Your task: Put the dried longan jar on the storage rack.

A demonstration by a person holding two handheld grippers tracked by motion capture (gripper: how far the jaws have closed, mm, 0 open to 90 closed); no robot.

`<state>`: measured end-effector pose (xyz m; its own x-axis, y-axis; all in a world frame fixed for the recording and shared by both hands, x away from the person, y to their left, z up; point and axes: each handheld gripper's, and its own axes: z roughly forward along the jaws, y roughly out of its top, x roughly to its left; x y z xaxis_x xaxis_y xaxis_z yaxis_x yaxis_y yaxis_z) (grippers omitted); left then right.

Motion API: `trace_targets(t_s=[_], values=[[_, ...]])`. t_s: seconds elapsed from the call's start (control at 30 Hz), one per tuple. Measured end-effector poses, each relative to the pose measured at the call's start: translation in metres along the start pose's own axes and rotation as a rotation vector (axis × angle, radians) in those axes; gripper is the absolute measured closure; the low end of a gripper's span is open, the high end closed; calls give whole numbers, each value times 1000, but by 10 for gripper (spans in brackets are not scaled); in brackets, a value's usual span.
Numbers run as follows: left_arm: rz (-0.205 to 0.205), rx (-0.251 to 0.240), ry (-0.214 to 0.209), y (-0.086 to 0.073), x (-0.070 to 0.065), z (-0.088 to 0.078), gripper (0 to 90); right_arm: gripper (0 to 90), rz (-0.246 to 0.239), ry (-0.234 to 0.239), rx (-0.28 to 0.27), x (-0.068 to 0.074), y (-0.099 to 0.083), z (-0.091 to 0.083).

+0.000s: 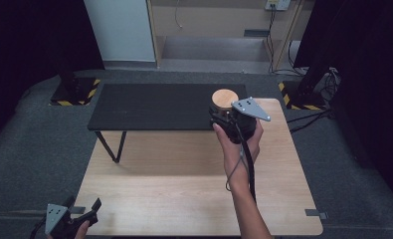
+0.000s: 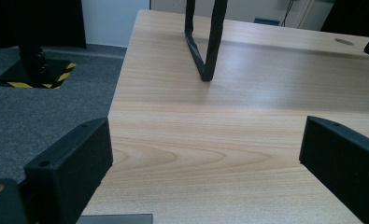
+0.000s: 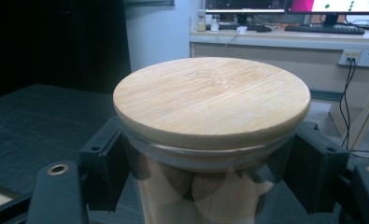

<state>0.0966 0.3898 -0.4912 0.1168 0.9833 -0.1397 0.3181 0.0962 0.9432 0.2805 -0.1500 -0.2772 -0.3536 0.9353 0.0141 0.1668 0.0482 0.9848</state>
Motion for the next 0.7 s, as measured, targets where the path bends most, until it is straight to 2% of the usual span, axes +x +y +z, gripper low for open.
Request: trace_targets(t_s=[0.3, 0.7], values=[[-3, 0, 0, -1, 1, 0, 16, 255, 12, -19, 23, -3, 0, 15], [-7, 0, 7, -1, 4, 0, 19, 255, 4, -44, 33, -4, -1, 30]])
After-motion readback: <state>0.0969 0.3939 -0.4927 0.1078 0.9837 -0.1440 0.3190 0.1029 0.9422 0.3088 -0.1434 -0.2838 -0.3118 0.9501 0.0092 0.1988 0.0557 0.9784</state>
